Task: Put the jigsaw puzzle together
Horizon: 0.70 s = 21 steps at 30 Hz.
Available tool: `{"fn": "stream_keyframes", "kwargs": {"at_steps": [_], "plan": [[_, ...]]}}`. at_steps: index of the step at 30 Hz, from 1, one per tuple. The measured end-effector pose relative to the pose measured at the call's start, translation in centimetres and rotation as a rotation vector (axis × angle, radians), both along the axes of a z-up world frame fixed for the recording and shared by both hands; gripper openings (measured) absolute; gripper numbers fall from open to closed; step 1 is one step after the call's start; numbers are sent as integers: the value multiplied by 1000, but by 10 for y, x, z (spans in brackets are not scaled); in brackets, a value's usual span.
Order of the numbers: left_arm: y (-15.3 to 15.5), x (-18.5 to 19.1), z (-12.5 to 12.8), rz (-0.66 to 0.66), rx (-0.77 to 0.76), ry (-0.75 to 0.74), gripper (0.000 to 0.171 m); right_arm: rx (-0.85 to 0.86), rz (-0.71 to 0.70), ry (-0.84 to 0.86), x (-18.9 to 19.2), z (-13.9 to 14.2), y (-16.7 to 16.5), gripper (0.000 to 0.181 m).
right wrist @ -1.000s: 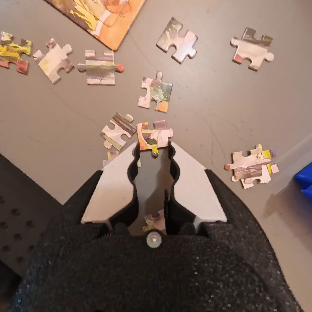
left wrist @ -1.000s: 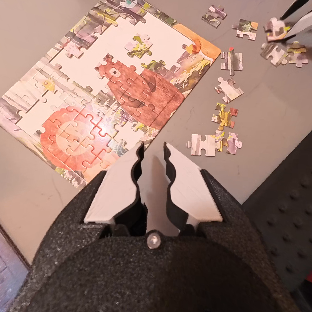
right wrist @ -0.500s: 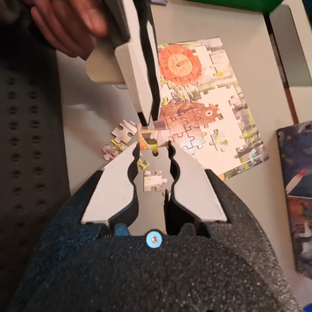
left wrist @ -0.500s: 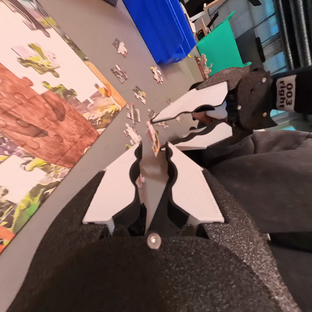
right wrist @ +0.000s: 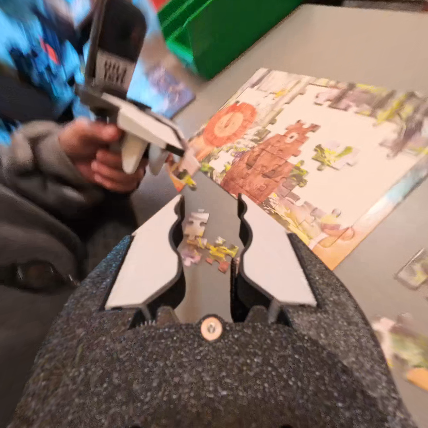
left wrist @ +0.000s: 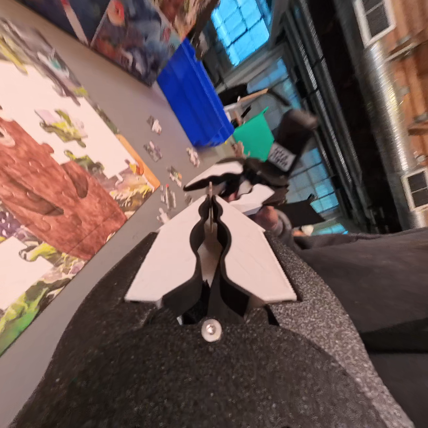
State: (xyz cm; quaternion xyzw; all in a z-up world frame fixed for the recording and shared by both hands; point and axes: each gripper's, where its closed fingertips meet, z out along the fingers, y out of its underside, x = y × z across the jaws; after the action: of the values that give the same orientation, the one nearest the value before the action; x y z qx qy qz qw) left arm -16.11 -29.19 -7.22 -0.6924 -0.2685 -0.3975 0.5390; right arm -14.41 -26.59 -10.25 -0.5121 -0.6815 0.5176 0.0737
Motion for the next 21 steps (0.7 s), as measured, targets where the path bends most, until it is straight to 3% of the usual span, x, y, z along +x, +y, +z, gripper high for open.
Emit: {"fn": "stream_keyframes", "kwargs": {"at_steps": [1, 3, 7, 9, 21], "plan": [[0, -5, 7, 27, 37, -14, 1, -97, -55, -23, -3, 0, 1, 41], [2, -10, 19, 54, 99, -46, 1, -305, -21, -36, 1, 9, -19, 40], [7, -9, 22, 64, 139, -96, 0, -516, -12, 21, -5, 34, -36, 22], [8, -8, 24, 68, 155, -125, 1, -535, -13, 3, -7, 34, -32, 7], [3, 20, 16, -47, 119, -54, 1, -690, 64, -54, 2, 48, -4, 1]]}}
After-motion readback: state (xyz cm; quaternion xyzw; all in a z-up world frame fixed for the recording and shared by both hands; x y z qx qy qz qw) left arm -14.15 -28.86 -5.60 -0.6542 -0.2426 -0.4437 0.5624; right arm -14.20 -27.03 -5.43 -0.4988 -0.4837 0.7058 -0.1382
